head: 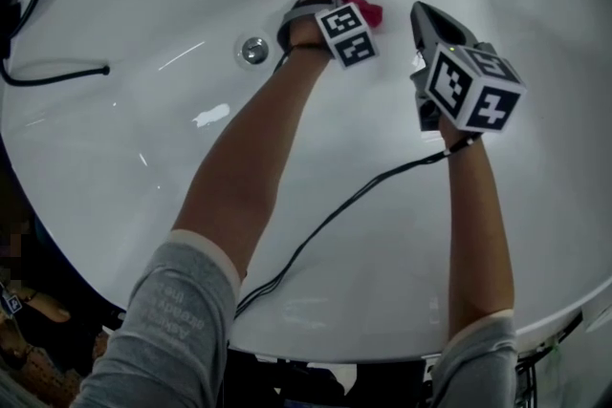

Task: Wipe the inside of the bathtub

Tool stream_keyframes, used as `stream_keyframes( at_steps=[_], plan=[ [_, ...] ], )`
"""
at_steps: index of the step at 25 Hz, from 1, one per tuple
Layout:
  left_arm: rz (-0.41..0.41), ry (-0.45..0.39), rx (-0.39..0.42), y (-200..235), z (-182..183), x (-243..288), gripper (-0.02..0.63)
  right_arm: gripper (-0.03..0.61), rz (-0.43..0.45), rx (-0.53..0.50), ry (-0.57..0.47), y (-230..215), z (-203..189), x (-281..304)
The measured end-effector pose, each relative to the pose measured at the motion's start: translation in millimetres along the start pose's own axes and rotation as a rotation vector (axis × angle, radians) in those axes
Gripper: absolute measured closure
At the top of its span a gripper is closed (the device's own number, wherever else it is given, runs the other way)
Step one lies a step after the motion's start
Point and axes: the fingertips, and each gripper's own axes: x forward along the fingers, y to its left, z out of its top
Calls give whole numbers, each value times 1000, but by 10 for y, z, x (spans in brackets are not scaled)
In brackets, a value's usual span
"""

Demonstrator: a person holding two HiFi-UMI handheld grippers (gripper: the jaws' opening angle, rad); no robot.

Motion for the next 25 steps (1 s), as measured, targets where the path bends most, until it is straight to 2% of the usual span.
stream_keyframes(
  at_steps=[3, 6, 10, 14, 16, 18, 23, 25],
  plan=[
    [8, 2, -26, 120, -139, -16, 531, 571, 6, -5, 3, 14, -22, -4],
    [28, 12, -83, 195, -536, -83, 531, 571, 4, -3, -1, 20, -16, -16],
    [36, 50, -114, 261, -1046, -164, 531, 571, -1, 7, -15, -33, 33, -10],
    [38, 62, -161, 266, -1146, -178, 532, 571, -6, 17, -26, -60, 66, -12],
    [49, 63, -161, 253, -1072, -170, 534, 571, -6, 21, -31, -61, 79, -2],
    [49, 47, -126, 197, -873, -140, 534, 571, -7, 23, -35, -67, 96, 8],
    [16, -19, -91, 83, -69, -18, 532, 571, -16, 20, -47, -117, 150, -26],
    [13, -28, -88, 56, 126, 8, 532, 571, -16, 22, -48, -123, 138, -18]
  ],
)
